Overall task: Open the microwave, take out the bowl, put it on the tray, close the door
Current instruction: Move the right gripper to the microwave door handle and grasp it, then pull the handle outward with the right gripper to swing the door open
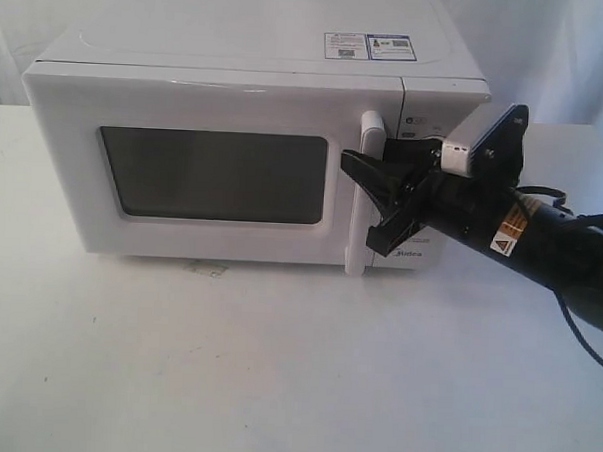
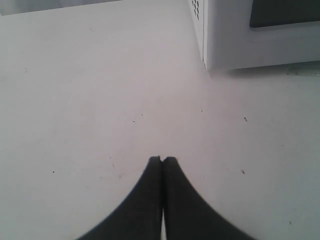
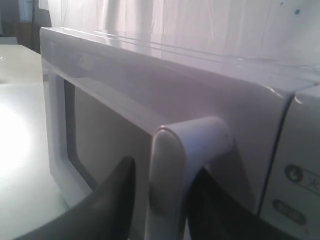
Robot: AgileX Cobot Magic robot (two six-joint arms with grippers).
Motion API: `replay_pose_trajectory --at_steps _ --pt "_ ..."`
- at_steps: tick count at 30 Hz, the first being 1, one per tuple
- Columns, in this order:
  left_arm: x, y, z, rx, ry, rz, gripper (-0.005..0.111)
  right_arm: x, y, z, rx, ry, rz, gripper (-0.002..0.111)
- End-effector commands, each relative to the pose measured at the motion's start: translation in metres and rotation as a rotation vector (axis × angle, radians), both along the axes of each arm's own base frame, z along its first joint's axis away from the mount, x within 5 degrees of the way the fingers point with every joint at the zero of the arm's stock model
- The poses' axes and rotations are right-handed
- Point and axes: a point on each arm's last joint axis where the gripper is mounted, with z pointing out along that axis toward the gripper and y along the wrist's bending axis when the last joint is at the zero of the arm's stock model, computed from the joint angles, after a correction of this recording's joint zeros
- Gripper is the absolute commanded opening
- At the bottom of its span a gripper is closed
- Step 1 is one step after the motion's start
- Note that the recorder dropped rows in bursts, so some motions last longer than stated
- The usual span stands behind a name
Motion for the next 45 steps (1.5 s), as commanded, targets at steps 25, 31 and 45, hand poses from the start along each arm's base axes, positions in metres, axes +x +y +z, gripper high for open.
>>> replay_pose_trajectory --at_steps 25,31,45 --pt "0.000 0.000 -0.001 -0.004 0.000 0.001 0.000 -0.019 0.049 -0.015 -0.008 0.122 0.263 0.000" --pt "0.000 0.000 -0.001 -0.004 0.000 0.001 0.000 -0.022 0.053 -0.016 -0.018 0.124 0.288 0.000" --pt "0.000 0.000 -0.001 -0.004 0.000 0.001 0.000 -0.044 0.057 -0.014 -0.046 0.110 0.327 0.000"
